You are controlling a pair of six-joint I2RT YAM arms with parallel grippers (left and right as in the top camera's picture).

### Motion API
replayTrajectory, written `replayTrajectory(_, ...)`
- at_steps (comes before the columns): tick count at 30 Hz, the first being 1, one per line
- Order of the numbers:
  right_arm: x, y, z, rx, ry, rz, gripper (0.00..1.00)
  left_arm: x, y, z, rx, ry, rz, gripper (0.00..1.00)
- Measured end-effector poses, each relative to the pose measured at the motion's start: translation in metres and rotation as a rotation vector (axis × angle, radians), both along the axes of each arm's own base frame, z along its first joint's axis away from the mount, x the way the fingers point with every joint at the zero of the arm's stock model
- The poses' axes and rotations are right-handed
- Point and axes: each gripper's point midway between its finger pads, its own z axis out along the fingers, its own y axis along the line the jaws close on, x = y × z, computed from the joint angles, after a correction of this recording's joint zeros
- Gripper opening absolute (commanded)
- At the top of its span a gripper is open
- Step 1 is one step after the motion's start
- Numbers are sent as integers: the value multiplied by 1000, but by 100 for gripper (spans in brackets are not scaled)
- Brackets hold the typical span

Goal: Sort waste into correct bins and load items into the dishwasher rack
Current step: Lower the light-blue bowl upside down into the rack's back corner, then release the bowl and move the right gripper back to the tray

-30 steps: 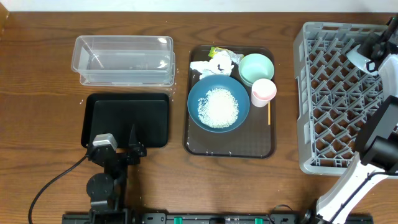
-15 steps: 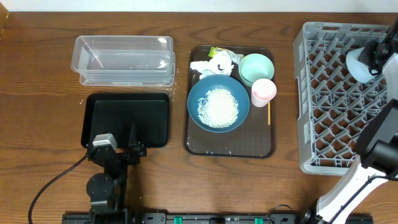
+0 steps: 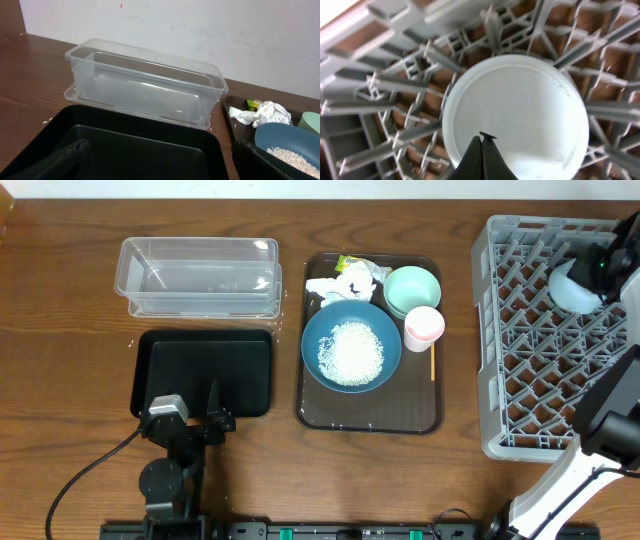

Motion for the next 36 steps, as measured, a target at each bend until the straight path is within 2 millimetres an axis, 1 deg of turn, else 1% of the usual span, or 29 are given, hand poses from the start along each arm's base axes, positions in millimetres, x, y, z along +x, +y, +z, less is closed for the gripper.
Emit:
replayTrajectory(9,-2,6,-2,27,8,13,1,0,0,0,0,0,0,92)
replayTrajectory(11,-1,9,0,43,-1,24,2,0,0,0,0,0,0,92)
replayTrajectory(12,0,14,4,66,-16,39,5,0,0,0,0,0,0,92)
replayTrajectory(14,3,27,15,123,-56,72,18,0,0,0,0,0,0,92)
replayTrajectory(15,4,37,25,163,-87,102,36,0,0,0,0,0,0,92)
replayTrajectory(16,8,53,43,231,-146,158,60,0,0,0,0,0,0,92)
replayTrajectory(17,10,63,57,267,-190,197,66,0,0,0,0,0,0,92)
replayTrajectory(18,12,77,78,313,-253,254,64,0,0,0,0,0,0,92)
replayTrajectory(20,15,100,120,371,-377,366,65,0,0,0,0,0,0,92)
replayTrajectory(22,12,131,161,420,-484,493,70,0,0,0,0,0,0,92)
replayTrajectory(24,6,159,181,459,-517,577,72,0,0,0,0,0,0,92)
replayTrajectory(25,3,174,186,475,-519,613,75,0,0,0,0,0,0,92)
replayTrajectory(26,2,189,187,488,-506,641,76,0,0,0,0,0,0,92)
replayTrajectory(27,0,207,183,500,-482,668,76,0,0,0,0,0,0,92)
replayTrajectory(28,-1,219,178,500,-455,678,76,0,0,0,0,0,0,92)
replayTrajectory(30,-2,245,161,467,-374,679,78,0,0,0,0,0,0,92)
replayTrajectory(33,-6,285,135,340,-258,678,82,0,0,0,0,0,0,92)
replayTrajectory(34,-7,292,130,310,-237,676,83,0,0,0,0,0,0,92)
replayTrajectory(36,-11,314,119,222,-189,686,86,0,0,0,0,0,0,92)
